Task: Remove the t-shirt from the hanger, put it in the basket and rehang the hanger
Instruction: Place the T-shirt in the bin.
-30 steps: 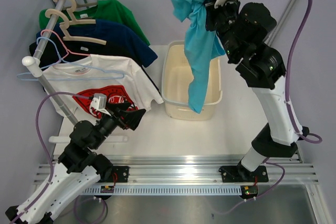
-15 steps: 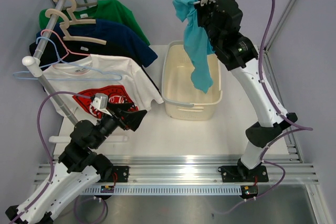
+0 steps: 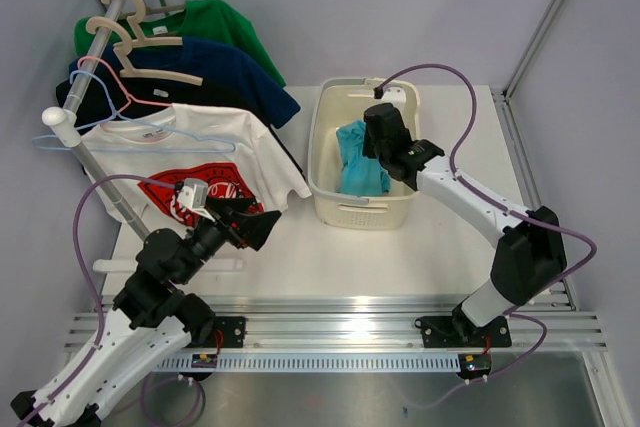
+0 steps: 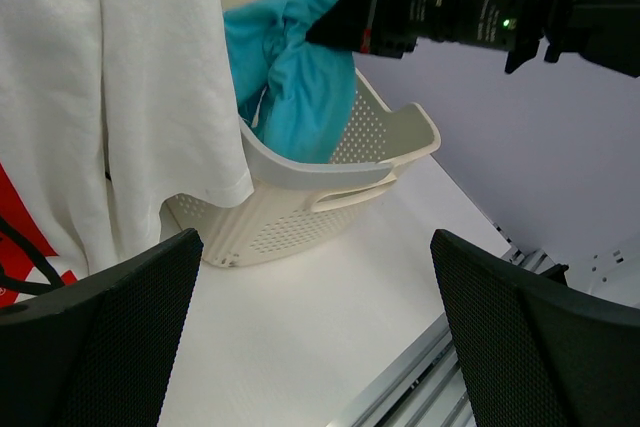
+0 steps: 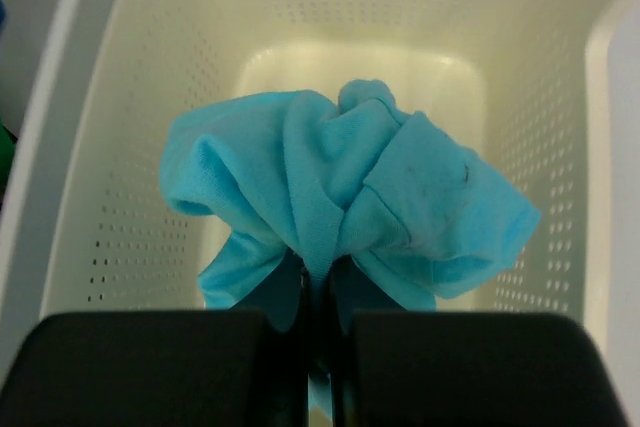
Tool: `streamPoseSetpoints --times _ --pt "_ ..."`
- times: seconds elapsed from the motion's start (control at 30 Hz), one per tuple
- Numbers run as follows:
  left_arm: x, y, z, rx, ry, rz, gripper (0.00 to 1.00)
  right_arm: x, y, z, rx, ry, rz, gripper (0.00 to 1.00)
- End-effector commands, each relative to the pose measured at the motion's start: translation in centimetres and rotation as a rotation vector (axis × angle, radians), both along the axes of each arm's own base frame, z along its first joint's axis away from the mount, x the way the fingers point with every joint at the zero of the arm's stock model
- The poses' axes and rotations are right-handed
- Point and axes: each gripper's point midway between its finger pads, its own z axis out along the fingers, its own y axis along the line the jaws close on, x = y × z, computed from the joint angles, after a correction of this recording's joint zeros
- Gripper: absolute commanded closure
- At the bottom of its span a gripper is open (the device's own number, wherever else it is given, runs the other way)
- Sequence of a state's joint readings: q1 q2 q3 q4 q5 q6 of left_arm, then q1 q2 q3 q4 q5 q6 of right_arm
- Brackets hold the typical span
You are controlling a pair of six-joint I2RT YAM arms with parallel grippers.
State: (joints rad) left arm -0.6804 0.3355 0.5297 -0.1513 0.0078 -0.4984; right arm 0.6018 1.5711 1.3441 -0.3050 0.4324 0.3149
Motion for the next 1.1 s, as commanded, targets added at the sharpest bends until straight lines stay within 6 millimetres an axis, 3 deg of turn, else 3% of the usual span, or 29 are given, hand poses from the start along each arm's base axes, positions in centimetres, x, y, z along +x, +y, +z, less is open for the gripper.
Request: streamPoseSetpoints --times 0.0,0.1,0.17,0.23,0.3,0.4,0.5,0.53,0.63,0.67,0.73,0.77,0.8,0.83,0.87,0.9,0.93,0.97,1.0,1.07 --pt "0.3 0.3 1.6 -0.036 -0.052 0.023 0.01 0.9 0.7 0.6 0.167 -0.04 -0.082 1.0" --pt "0.4 0.5 1.5 -0.033 -0.056 0.031 0.01 1.1 0.6 -3.7 0.113 0.048 -0.113 0.97" --pt "0.4 0.4 1.2 -0.03 -0.053 0.031 0.01 1.5 0.0 -5.8 0.066 0.085 -0.156 0.74" --pt "0.5 0.4 1.2 -0.026 -0.048 0.034 0.01 1.8 -0.2 -6.4 0.04 0.092 -0.172 0.44" --pt "0.6 0.3 1.4 -0.025 -0.049 0.034 0.01 1.9 0.0 -6.1 0.036 0.095 -0.164 0.39" --pt "1.3 0.9 1.3 -0.02 -0.033 0.083 0.01 1.9 0.4 -4.0 0.046 0.087 -0.133 0.32" --pt "2.0 0.9 1.3 0.001 -0.01 0.11 0.01 1.2 0.2 0.3 0.067 0.052 -0.107 0.25" --pt "2.1 0.8 1.5 0.006 -0.006 0.11 0.01 0.6 0.2 2.6 0.093 0.024 -0.087 0.22" --pt "2.6 0.1 3.0 0.036 -0.004 0.088 0.01 -1.5 0.7 7.4 0.154 -0.019 0.027 0.14" --pt "2.4 0.1 4.8 0.03 -0.03 0.081 0.01 -2.2 1.0 8.0 0.169 -0.022 0.062 0.12" --pt "2.9 -0.1 6.0 0.045 -0.028 0.089 0.01 -4.1 1.3 9.8 0.221 -0.033 0.131 0.09" --pt "3.1 0.1 6.5 0.06 -0.029 0.101 0.01 -4.8 1.6 9.4 0.231 -0.018 0.16 0.09" --pt "3.3 0.6 8.7 0.041 -0.057 0.13 0.01 -5.4 1.9 9.6 0.258 -0.019 0.186 0.09" --pt "3.5 0.8 9.4 0.044 -0.064 0.143 0.01 -6.9 2.7 10.3 0.306 -0.019 0.255 0.1" --pt "4.0 0.6 9.7 0.072 -0.069 0.153 0.01 -7.7 3.1 8.8 0.325 0.017 0.281 0.1" --pt "4.2 1.2 12.0 0.055 -0.104 0.183 0.01 -8.3 3.6 9.1 0.353 0.006 0.315 0.11" --pt "4.4 1.4 12.5 0.073 -0.108 0.197 0.01 -9.6 4.1 9.5 0.379 0.007 0.367 0.12" --pt "5.3 1.1 12.5 0.112 -0.105 0.209 0.01 -10.5 4.6 8.5 0.368 0.023 0.393 0.12" --pt "5.5 1.7 14.4 0.099 -0.126 0.246 0.02 -11.0 4.5 8.3 0.358 0.017 0.398 0.12" --pt "7.1 2.1 14.4 0.14 -0.107 0.313 0.02 -12.3 4.9 7.9 0.355 0.012 0.434 0.12"
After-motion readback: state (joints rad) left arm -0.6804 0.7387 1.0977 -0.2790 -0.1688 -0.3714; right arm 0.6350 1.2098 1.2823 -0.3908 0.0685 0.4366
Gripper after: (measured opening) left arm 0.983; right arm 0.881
